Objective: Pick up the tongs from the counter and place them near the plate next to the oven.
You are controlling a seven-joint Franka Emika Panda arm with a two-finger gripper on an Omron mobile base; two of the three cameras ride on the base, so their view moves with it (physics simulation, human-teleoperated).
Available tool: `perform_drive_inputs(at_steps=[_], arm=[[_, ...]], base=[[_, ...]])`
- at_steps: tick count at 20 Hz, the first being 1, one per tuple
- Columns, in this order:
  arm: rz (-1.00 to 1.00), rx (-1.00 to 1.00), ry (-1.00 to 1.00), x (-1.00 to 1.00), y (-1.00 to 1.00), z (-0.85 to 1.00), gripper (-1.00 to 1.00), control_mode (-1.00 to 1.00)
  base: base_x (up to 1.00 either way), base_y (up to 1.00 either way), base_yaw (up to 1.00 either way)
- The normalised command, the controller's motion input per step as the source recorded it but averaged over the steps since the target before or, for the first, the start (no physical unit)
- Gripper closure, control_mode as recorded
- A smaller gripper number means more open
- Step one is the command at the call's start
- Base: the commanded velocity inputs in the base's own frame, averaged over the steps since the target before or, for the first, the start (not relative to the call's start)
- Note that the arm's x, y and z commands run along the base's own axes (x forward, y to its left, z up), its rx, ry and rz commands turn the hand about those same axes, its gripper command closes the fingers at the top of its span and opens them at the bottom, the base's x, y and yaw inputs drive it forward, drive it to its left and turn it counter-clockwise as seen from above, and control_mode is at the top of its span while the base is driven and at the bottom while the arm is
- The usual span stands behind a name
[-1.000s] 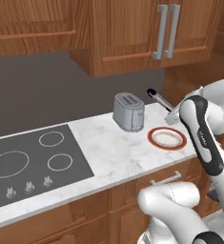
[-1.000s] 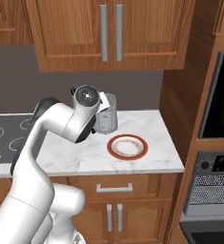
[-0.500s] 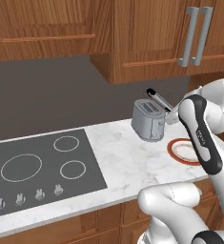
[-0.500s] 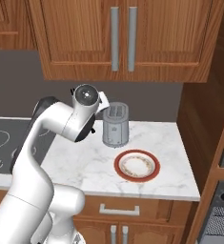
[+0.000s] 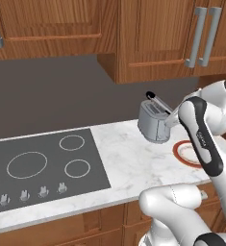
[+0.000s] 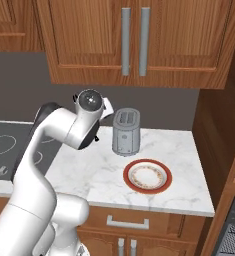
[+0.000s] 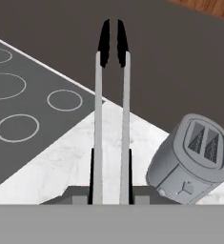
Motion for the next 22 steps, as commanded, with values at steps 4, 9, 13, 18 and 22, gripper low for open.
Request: perform_drive_inputs(at_steps=[4, 9, 13, 18, 22], arm=[[0.02, 0.00, 0.19, 0.07, -0.11, -0.48, 1.00, -1.00], [0.00, 0.00, 0.26, 0.25, -0.43, -0.60, 1.00, -1.00], [0.00, 0.00, 0.19, 0.22, -0.29, -0.60, 1.00, -1.00], [0.00, -0.01, 0.16, 0.03, -0.01, -0.59, 1.00, -1.00], [0.00, -0.02, 0.13, 0.00, 0.00, -0.57, 1.00, -1.00]], base=[[0.00, 0.00, 0.00], [0.00, 0.00, 0.00], [0.00, 0.00, 0.00], [0.00, 0.00, 0.00], [0.00, 0.00, 0.00]])
